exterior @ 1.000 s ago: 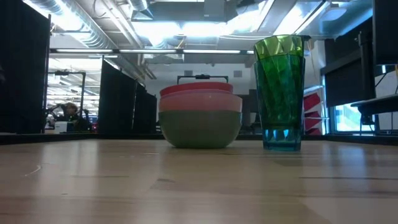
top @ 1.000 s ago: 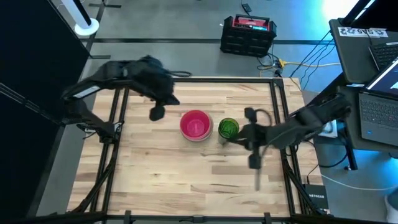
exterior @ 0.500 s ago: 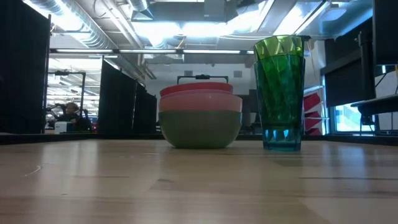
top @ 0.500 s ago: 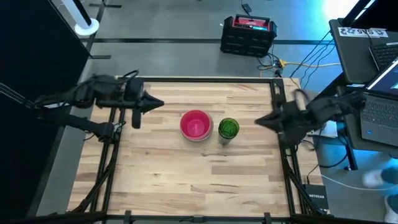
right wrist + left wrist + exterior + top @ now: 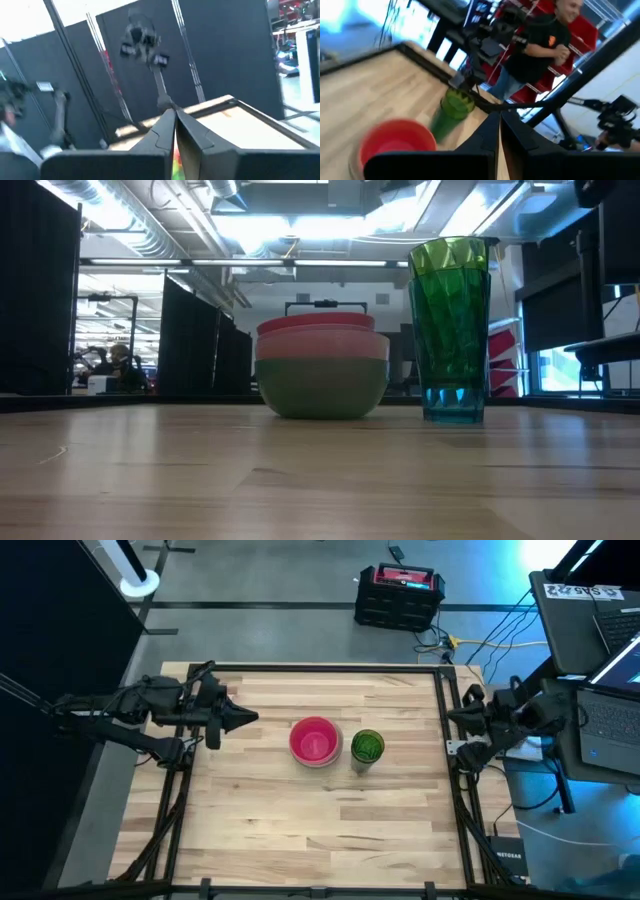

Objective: Nest bowls inside each other
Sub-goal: Return to Home Position

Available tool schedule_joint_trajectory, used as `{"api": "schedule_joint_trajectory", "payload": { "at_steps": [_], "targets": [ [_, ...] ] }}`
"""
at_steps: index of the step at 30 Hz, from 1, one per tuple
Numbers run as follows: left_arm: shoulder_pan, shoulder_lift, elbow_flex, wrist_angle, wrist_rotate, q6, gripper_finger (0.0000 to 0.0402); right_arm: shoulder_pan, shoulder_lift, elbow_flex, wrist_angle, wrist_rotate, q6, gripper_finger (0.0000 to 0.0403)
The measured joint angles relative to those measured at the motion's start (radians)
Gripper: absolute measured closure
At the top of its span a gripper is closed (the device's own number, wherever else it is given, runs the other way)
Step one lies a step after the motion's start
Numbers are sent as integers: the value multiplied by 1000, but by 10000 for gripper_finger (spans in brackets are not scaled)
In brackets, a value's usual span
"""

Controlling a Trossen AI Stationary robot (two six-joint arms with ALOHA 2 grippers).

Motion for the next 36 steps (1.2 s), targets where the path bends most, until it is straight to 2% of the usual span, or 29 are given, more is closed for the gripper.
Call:
{"api": "schedule_joint_trajectory", "payload": {
  "at_steps": [17, 20, 28, 36],
  "targets": [
    [-127, -37, -241, 270, 71, 364, 401, 0, -59, -345, 373, -229, -159, 403],
    [-144, -97, -333, 379, 81, 375, 401, 0, -59, -406, 478, -264, -178, 403],
    [-168, -259, -583, 641, 82, 364, 401, 0, -59, -564, 704, -257, -192, 403],
    [-170, -289, -620, 656, 83, 342, 401, -65, -59, -623, 643, -271, -171, 403]
  ]
}}
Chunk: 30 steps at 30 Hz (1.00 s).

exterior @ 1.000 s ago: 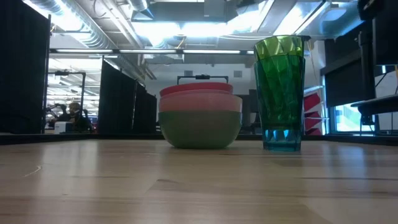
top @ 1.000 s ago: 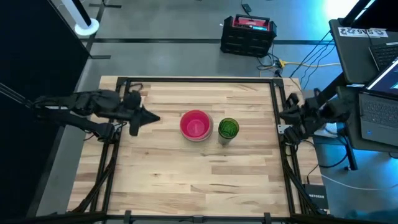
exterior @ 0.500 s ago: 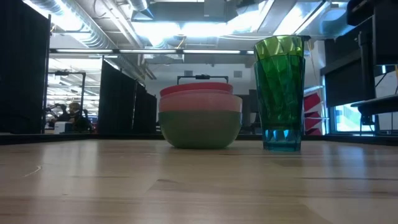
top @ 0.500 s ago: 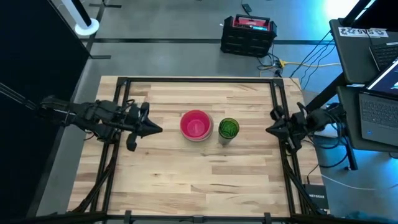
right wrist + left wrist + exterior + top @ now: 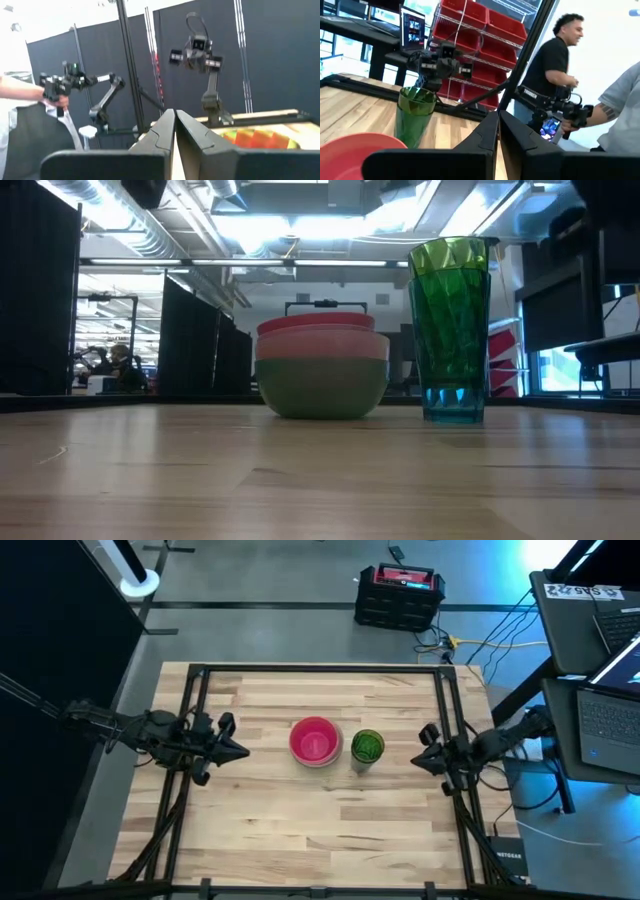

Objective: Nest bowls inside each other
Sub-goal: Return to Home Position

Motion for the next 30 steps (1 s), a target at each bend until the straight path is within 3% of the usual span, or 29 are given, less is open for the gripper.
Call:
{"api": "schedule_joint_trajectory", "payload": {
  "at_steps": [11, 20, 24, 30],
  "targets": [
    [0, -14, -15, 28, -1, -22, 401, -126, 0, -57, -123, -32, 27, 403],
    [0, -14, -15, 40, -18, -21, 401, -519, 0, -56, -124, -405, 28, 403],
    [0, -14, -15, 36, -21, -8, 401, -642, 2, -56, -127, -393, 57, 403],
    [0, -14, -15, 32, -30, 43, 401, -666, 46, -56, -138, -328, 89, 403]
  ]
}}
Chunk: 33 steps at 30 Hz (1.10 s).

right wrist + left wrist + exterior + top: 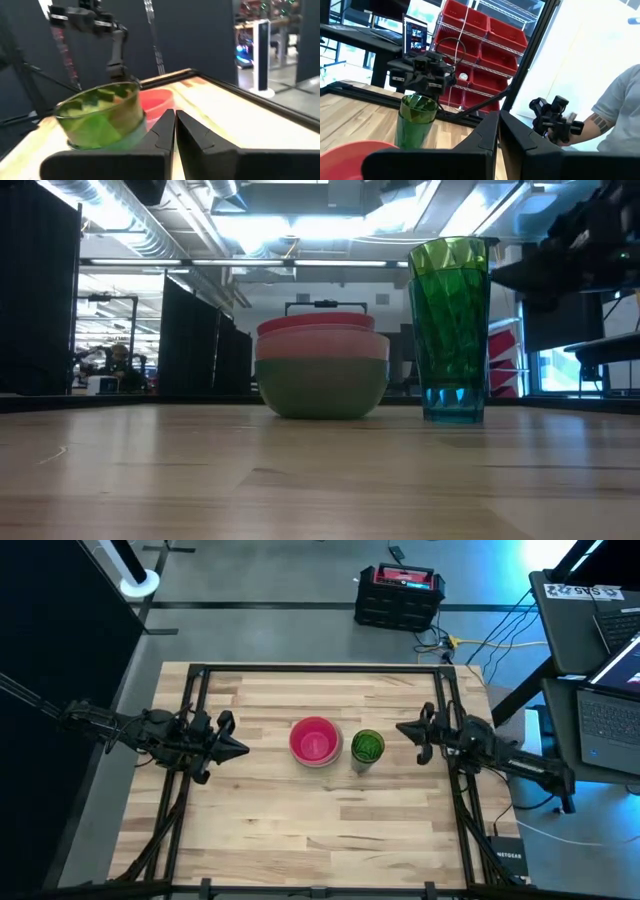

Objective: Nest bowls inside each other
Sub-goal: Return to Home Position

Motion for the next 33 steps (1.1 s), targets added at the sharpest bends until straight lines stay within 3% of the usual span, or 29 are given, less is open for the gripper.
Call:
{"api": "schedule_joint_trajectory", "payload": {
  "at_steps": [14, 20, 24, 33],
  "targets": [
    [2, -2, -13, 12, -48, 178, 402, -41, 79, 0, -19, 116, 51, 403],
    [15, -70, -194, 187, -52, 205, 402, -41, 79, 0, -19, 116, 50, 403],
    [15, -129, -344, 340, 29, 186, 401, -41, 79, 0, -19, 116, 50, 403],
    [23, -283, -424, 183, 109, 231, 402, -41, 79, 0, -20, 116, 50, 403]
  ]
}}
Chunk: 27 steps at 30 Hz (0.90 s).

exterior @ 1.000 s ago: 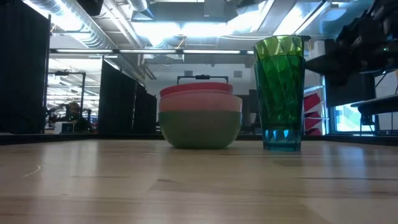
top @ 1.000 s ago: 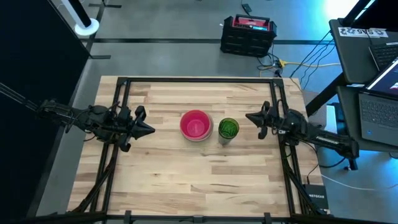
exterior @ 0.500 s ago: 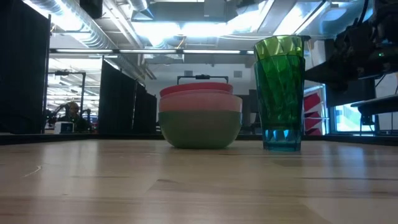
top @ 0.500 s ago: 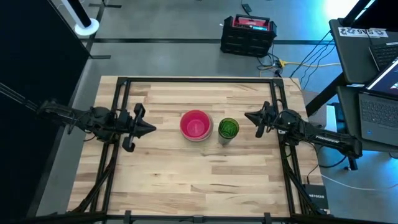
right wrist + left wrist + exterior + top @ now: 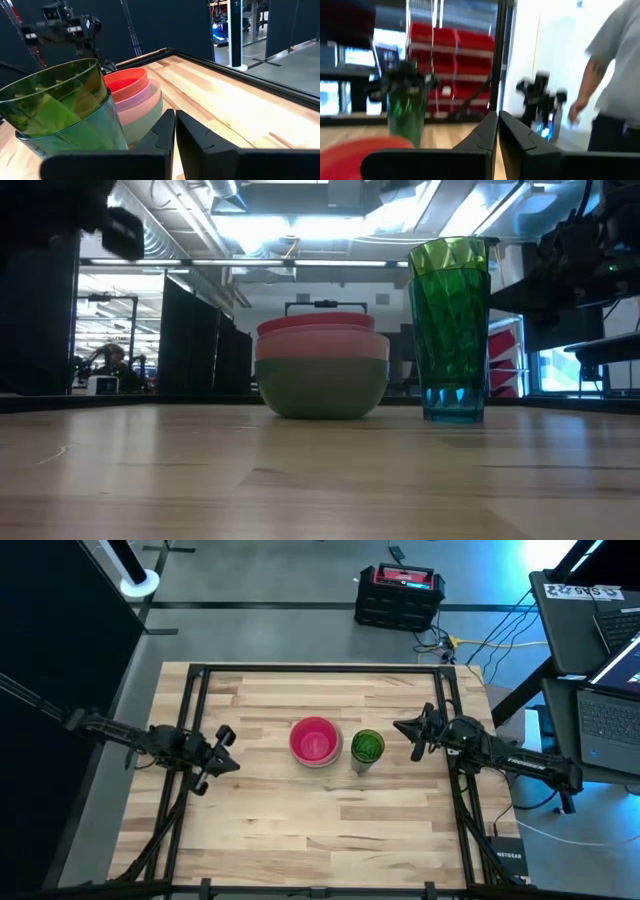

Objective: Nest bowls inside each other
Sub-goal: Return to Home Position

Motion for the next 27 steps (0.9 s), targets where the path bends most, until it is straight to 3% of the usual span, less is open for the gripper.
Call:
{"api": "schedule_joint_trajectory", "payload": {
  "at_steps": [7, 12, 18, 27],
  "targets": [
    [6, -120, -61, -125, 61, 35, 402, 0, 0, 0, 0, 0, 0, 403],
    [7, -283, -65, -264, 53, 61, 402, 0, 0, 0, 0, 0, 0, 403],
    [54, -278, -65, -336, -71, 47, 402, 0, 2, 0, 0, 0, 1, 403],
    [147, -276, -65, -340, -71, 94, 402, 0, 1, 0, -1, 0, 1, 403]
  ]
}}
